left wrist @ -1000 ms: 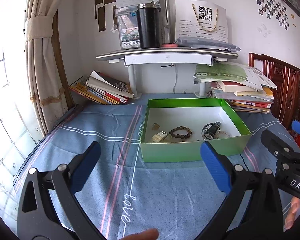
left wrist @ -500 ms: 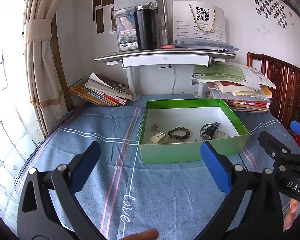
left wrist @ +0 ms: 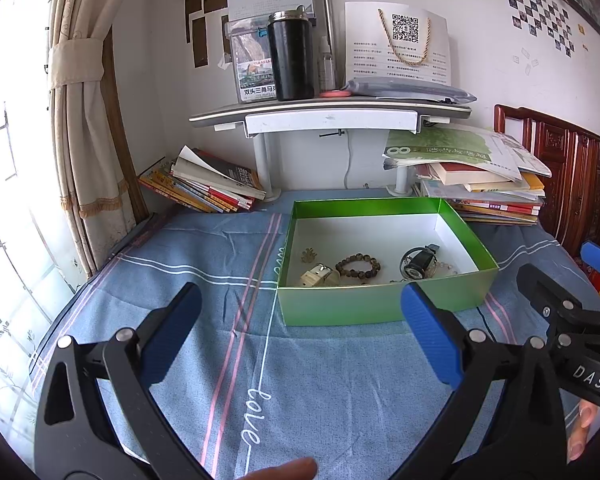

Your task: Organize jewelry

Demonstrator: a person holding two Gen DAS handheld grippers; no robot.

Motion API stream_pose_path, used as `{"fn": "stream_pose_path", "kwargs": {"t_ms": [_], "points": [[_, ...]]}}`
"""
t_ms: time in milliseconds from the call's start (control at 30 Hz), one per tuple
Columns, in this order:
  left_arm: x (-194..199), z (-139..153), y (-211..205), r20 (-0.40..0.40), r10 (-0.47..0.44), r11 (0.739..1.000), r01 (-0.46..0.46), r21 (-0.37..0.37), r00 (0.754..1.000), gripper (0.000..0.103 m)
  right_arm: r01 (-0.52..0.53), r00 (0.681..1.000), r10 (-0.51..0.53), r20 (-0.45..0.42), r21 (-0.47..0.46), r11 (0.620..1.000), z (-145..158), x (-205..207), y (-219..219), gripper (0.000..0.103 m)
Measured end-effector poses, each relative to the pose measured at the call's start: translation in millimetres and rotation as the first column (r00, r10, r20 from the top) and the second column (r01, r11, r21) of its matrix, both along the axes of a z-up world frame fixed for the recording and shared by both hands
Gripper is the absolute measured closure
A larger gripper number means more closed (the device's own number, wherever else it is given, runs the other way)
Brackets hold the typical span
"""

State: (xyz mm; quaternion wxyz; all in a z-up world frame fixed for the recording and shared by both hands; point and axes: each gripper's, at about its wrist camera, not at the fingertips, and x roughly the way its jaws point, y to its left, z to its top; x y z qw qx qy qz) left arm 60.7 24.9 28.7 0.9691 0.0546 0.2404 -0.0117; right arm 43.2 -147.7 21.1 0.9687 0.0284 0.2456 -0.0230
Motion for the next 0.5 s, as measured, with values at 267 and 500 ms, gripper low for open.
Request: {"fn": "stream_pose_path", "kwargs": {"t_ms": [267,500], "points": [[-0.3,-0.4,-0.2,-0.001,0.000,1.000,0.000,0.003,1.000,0.004,-0.003,1.000,0.003,-0.001,-0.004,1.000,-0.8,-0.5,0.9,0.003],[-0.3,-0.7,-0.3,-0.002,0.001,1.000,-0.001,0.003,1.000,0.004,-0.005,1.000,0.005,-0.003,-0.004,1.000,-0.7,0.1,1.8,0.003]]}}
